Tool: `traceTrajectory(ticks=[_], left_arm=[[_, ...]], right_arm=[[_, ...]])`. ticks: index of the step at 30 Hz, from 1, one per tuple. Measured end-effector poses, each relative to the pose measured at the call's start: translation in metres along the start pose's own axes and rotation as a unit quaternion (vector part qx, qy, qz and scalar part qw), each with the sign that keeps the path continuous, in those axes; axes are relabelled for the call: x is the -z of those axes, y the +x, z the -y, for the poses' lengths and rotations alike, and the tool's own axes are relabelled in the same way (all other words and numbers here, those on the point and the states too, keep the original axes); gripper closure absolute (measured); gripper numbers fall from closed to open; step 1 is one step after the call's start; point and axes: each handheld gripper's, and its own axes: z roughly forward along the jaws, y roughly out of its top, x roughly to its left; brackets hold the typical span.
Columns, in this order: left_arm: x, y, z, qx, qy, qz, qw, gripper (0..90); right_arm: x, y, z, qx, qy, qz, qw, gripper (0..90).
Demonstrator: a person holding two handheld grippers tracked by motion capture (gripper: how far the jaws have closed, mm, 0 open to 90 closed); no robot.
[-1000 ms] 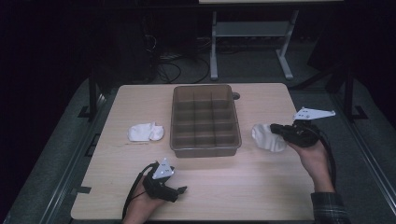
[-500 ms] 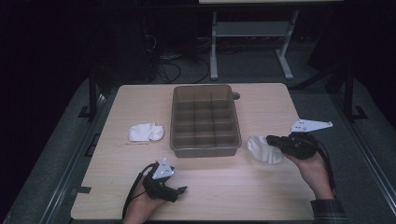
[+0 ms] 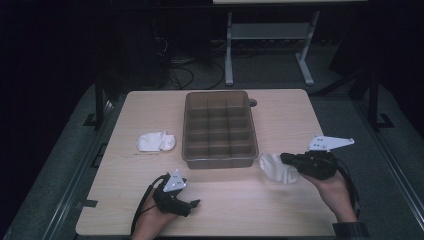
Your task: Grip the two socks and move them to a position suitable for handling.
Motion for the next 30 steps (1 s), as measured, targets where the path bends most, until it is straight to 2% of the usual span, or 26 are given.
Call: traceTrajectory(ticks=[7,14,16,30], left_arm=[[0.0,0.0,0.0,-0.001,0.001,-0.001,1.0,13.7],[0.0,0.0,0.0,-0.001,0.0,-0.001,1.0,13.7],[0.0,0.0,0.0,0.0,0.0,0.0,1.0,13.7],[0.0,0.0,0.0,0.0,0.001,0.0,1.0,13.7]], right_arm=[[-0.003,0.015,-0.002,0.014,-0.001,-0.019,0.9997,86.2],[-0.007,0.023,-0.004,0.017,-0.002,-0.034,0.9993,86.2],[-0.011,0.028,-0.006,0.023,-0.006,-0.045,0.9987,86.2],[-0.033,0.05,-0.019,0.044,-0.008,-0.079,0.9959,86.2]])
